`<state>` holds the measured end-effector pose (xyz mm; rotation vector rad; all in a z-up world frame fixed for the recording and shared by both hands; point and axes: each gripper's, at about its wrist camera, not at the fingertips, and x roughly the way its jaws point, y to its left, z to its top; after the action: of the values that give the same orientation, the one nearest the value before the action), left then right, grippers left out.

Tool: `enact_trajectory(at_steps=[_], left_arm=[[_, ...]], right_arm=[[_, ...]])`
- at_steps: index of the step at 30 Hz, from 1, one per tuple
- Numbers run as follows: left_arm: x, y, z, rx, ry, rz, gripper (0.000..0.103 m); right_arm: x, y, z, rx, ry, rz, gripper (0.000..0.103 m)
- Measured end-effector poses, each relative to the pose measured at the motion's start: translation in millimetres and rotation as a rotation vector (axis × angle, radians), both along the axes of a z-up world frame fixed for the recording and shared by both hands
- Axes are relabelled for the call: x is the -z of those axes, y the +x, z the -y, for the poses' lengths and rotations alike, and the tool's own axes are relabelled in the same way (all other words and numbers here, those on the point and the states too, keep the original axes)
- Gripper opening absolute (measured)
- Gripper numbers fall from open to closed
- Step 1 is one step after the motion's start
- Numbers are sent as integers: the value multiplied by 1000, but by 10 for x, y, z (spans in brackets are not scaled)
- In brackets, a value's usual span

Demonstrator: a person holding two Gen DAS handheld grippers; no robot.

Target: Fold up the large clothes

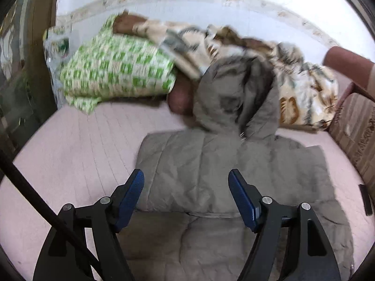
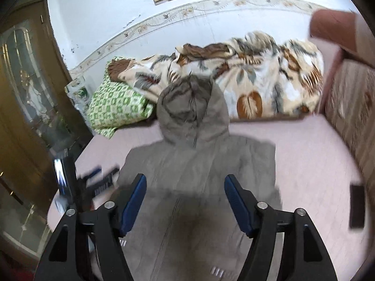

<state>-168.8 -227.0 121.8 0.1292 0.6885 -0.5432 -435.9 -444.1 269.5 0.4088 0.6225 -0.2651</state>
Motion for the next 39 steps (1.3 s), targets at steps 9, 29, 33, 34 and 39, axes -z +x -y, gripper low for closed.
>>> enact_trajectory(at_steps=[9,29,33,34,39], left_arm=[[231,195,67,23,31,16,74],[420,453,163,27,54,-27,74],[349,454,90,4,23,-33,74],[339,449,79,1,20,-32,74],[221,438,-45,-18,-8,-21,74]], right_arm=[[-52,2181,1065,24,-71,-106,74],[644,3573,1633,95,-248,-224,6],[455,3151,1330,68,-283,-164,6],[395,2966,1234,54,-270,-141,6],[260,2133,738,6,-257,-58,6]])
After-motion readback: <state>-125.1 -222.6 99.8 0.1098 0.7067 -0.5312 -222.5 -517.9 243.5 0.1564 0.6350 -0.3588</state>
